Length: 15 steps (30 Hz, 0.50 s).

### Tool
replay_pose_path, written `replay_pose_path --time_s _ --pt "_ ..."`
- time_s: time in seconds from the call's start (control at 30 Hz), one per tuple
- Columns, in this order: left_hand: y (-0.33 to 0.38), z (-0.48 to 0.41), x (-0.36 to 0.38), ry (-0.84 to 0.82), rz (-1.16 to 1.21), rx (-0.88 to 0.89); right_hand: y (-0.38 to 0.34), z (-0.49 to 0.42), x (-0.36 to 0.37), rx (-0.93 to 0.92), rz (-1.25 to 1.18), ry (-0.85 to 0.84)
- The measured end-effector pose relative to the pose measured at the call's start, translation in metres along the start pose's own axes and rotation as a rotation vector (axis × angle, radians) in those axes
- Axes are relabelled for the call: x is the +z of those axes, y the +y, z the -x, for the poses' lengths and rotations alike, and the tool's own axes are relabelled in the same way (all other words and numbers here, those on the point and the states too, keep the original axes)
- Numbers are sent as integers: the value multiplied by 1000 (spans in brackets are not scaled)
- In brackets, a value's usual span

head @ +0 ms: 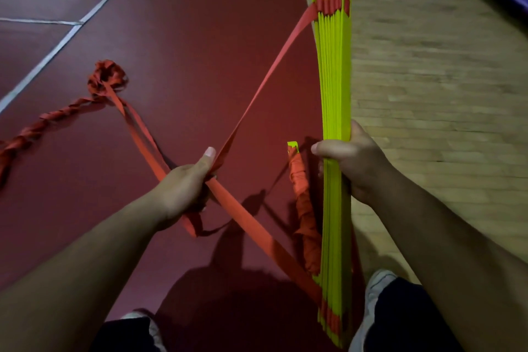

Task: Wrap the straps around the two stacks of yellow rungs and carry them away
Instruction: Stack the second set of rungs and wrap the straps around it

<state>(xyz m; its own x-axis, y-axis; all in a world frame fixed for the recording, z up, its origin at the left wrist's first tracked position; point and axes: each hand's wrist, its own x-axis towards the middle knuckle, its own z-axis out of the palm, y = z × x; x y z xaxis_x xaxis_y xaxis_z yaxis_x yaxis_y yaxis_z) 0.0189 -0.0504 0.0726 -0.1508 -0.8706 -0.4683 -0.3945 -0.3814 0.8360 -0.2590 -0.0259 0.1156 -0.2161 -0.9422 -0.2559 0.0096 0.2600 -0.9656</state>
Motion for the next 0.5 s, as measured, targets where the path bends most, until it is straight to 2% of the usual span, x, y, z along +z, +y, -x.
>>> replay_pose_path --time_s 0.27,0.4,0.5 --pt "-1 0 1 -62 102 -17 3 -3 -3 -9 62 46" --pt "2 0 1 -4 225 -24 9 -3 1 -178 20 166" --pt "4 4 3 -105 208 130 2 0 3 -267 -66 153"
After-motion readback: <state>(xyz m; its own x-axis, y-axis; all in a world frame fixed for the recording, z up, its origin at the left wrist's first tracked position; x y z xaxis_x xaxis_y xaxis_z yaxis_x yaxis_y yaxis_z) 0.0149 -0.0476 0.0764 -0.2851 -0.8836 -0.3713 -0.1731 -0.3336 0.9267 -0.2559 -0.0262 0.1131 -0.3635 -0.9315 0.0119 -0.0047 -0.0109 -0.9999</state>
